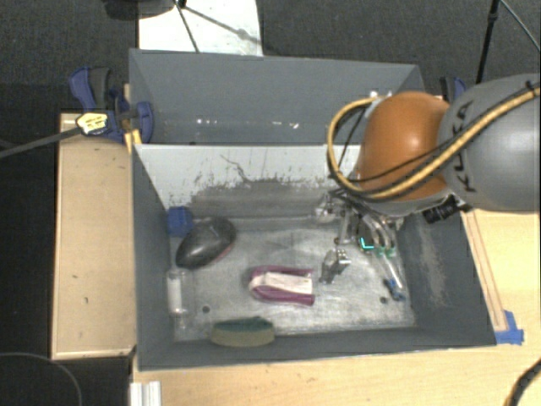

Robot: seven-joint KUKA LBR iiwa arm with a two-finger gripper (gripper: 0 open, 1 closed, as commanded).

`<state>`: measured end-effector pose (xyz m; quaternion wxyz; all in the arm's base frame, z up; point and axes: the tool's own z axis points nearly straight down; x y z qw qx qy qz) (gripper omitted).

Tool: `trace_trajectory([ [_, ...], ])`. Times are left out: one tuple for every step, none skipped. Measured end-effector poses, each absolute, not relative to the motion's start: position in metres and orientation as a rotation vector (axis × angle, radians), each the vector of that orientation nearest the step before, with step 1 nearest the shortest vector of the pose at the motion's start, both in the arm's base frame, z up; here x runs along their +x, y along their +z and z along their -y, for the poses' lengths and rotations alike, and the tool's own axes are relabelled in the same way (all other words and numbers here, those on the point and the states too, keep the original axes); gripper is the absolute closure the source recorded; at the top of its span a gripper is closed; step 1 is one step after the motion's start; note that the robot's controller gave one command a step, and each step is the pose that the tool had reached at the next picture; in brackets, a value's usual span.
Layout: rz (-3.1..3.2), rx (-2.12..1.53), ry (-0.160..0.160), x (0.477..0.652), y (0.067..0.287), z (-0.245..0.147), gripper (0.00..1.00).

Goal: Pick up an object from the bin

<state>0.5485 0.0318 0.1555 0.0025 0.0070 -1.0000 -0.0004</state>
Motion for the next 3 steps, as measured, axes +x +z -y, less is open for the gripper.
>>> trace_trajectory([
  [3.119,0.431,-0.003,0.505,0.074,-0.067,0.00],
  [3.130,0.426,-0.002,0.509,0.077,-0.067,1.00],
  [3.126,0.394,0.001,0.494,0.228,-0.049,1.00],
])
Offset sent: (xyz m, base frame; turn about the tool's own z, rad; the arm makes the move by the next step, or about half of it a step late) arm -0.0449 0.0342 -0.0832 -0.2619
